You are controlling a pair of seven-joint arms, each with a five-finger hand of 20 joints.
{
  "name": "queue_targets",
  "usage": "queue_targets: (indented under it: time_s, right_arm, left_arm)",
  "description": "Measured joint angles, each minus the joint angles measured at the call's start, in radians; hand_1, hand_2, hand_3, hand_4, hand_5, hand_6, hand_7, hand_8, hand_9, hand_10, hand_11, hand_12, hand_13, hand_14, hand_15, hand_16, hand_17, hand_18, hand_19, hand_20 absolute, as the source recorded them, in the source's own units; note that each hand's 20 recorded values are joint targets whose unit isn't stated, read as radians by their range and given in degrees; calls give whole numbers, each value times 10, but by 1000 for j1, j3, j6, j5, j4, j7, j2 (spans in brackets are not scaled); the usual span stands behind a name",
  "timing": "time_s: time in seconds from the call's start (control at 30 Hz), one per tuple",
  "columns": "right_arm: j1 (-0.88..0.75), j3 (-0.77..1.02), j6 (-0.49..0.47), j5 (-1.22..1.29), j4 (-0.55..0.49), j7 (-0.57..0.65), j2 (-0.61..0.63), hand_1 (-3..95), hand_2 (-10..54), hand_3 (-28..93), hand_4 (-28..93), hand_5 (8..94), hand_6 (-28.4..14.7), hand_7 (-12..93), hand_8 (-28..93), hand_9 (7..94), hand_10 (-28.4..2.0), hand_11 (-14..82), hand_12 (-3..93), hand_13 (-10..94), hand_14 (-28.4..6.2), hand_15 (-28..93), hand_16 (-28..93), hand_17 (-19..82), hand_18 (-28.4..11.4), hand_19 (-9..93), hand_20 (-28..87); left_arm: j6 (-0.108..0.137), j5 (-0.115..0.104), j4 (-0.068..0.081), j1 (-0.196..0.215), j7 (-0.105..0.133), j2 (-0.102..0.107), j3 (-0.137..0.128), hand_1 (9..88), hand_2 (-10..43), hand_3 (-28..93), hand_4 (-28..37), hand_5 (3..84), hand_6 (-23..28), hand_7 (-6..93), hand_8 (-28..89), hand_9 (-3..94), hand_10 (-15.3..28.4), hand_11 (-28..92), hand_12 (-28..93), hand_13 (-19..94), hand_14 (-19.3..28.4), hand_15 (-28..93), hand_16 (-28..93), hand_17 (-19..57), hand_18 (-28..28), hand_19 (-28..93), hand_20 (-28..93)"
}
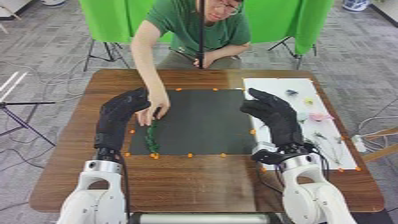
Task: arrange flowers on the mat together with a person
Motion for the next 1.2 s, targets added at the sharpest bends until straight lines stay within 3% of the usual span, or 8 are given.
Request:
queue_targets:
  time_s: [0.4, 0.57, 0.7, 0.77, 0.83, 1.0, 1.1, 1.2]
  right_arm:
    - [-1, 10, 1, -3, 0, -1, 1, 147, 25, 764, -159, 540, -6, 148, -85, 600, -154, 109, 193, 516, -147, 212, 313, 213, -149, 220, 385]
    - [-1, 42, -13, -29, -7, -9, 0, 202, -51, 759, -161, 535, -4, 145, -85, 597, -151, 107, 193, 519, -144, 199, 312, 211, -151, 215, 379]
    - [-10, 126, -23, -188, -49, -39, 6, 226, -94, 742, -206, 518, -2, 160, -80, 599, -142, 128, 207, 540, -135, 215, 323, 214, -151, 246, 397]
    - [-22, 176, 3, -288, -90, -41, 22, 224, -95, 736, -265, 508, -1, 180, -76, 604, -134, 181, 236, 556, -131, 262, 307, 217, -152, 297, 412]
    - [-39, 208, 88, -365, -133, -32, 53, 235, -95, 700, -280, 511, -9, 192, -70, 607, -132, 230, 262, 573, -127, 303, 300, 220, -154, 345, 426]
    - [-74, 243, 388, -571, -188, 122, 149, 285, -95, 671, -283, 559, -18, 222, -61, 637, -120, 304, 303, 630, -111, 405, 294, 248, -160, 446, 454]
    - [-94, 309, 371, -747, -193, 266, 170, 317, -95, 666, -282, 594, -13, 238, -62, 666, -117, 318, 306, 658, -109, 443, 296, 263, -162, 474, 463]
    - [-129, 369, 233, -900, -199, 352, 187, 345, -95, 670, -283, 629, -2, 253, -65, 700, -109, 323, 305, 680, -104, 465, 299, 275, -166, 497, 471]
  left_arm:
    - [9, 1, 4, -1, 3, 19, -12, 328, 3, 627, -171, 522, 45, 180, -65, 522, 145, 238, 140, 420, 199, 310, -11, 102, 164, 239, 223]
    - [10, 1, 4, 0, 4, 20, -18, 328, 4, 628, -170, 521, 45, 179, -65, 521, 145, 238, 139, 420, 199, 310, -11, 102, 164, 236, 222]
    - [16, 1, 2, 6, 4, 20, -28, 330, 4, 627, -170, 525, 45, 181, -65, 522, 146, 239, 138, 422, 198, 310, -12, 103, 164, 236, 223]
    - [25, 1, 0, 12, 6, 20, -33, 331, 4, 628, -169, 526, 46, 181, -66, 522, 146, 239, 138, 423, 198, 311, -12, 103, 164, 236, 223]
    - [35, 1, -4, 20, 7, 19, -39, 331, 3, 628, -169, 526, 46, 181, -66, 522, 146, 239, 138, 424, 199, 312, -12, 103, 164, 237, 224]
    - [44, 1, -17, 43, 7, 19, -52, 332, 4, 628, -168, 526, 46, 181, -66, 523, 147, 240, 138, 422, 199, 312, -13, 103, 164, 238, 224]
    - [45, 4, -21, 54, 6, 19, -57, 331, 3, 628, -168, 527, 47, 182, -66, 522, 147, 241, 138, 422, 199, 312, -13, 103, 164, 238, 224]
    - [47, 6, -24, 61, 5, 19, -59, 331, 3, 628, -168, 524, 45, 181, -66, 523, 147, 241, 137, 422, 199, 313, -13, 103, 164, 237, 223]
